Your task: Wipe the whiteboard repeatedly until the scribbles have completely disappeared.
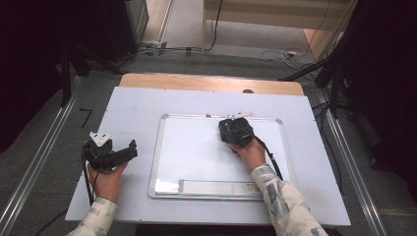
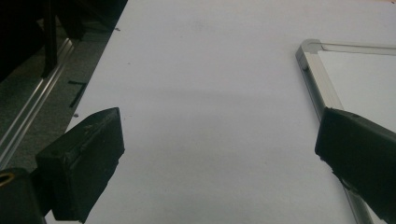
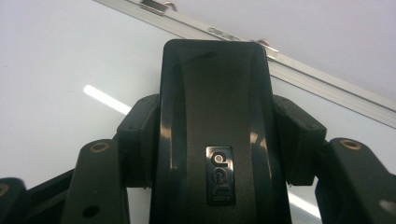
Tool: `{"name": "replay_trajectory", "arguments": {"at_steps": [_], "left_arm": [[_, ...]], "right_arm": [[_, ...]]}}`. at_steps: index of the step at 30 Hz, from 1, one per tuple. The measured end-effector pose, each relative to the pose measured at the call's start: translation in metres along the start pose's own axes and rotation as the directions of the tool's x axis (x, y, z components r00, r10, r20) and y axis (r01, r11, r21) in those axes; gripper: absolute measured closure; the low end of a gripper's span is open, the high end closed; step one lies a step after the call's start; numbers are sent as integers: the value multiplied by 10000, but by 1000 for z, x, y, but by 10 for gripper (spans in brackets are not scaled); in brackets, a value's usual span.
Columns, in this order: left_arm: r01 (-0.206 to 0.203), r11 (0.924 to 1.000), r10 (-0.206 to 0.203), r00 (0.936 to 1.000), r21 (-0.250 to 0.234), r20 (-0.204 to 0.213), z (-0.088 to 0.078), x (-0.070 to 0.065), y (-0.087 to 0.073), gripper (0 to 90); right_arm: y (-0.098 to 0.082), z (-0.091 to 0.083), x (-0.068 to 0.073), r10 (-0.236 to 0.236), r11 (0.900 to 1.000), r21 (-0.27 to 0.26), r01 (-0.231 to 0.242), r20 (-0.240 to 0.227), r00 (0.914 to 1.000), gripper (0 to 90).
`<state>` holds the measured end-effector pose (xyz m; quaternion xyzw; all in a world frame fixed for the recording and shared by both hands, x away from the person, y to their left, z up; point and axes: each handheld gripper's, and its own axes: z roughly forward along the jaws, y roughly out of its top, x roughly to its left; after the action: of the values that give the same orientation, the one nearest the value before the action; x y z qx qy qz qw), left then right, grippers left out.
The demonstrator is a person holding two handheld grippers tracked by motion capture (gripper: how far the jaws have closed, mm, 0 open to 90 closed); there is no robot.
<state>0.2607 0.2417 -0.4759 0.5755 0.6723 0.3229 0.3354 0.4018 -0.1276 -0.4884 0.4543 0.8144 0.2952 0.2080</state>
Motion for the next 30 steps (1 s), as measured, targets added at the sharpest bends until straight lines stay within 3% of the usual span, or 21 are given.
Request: {"name": "replay_trajectory", "arguments": {"at_steps": [11,19,23,30], "left_arm": [[29,10000,-29,10000,-39,29,-1,1,0,17],[40,10000,-40,10000,-14,18,-1,2,0,17],[16,10000,-16,10000,-30,37,-2,2,0,17],[23,10000,-23,10000,-21,44,-1,2,0,17]], "right_arm": [[7,4,36,-569,9984,-95,565,-492,9972,378],[0,-3,58,-1208,9927,-197,1194,-1054,9871,378],[-6,-8,58,-1375,9905,-210,1360,-1240,9827,378],[-11,-12,43,-1040,9946,-117,1033,-1111,9884,377]]}}
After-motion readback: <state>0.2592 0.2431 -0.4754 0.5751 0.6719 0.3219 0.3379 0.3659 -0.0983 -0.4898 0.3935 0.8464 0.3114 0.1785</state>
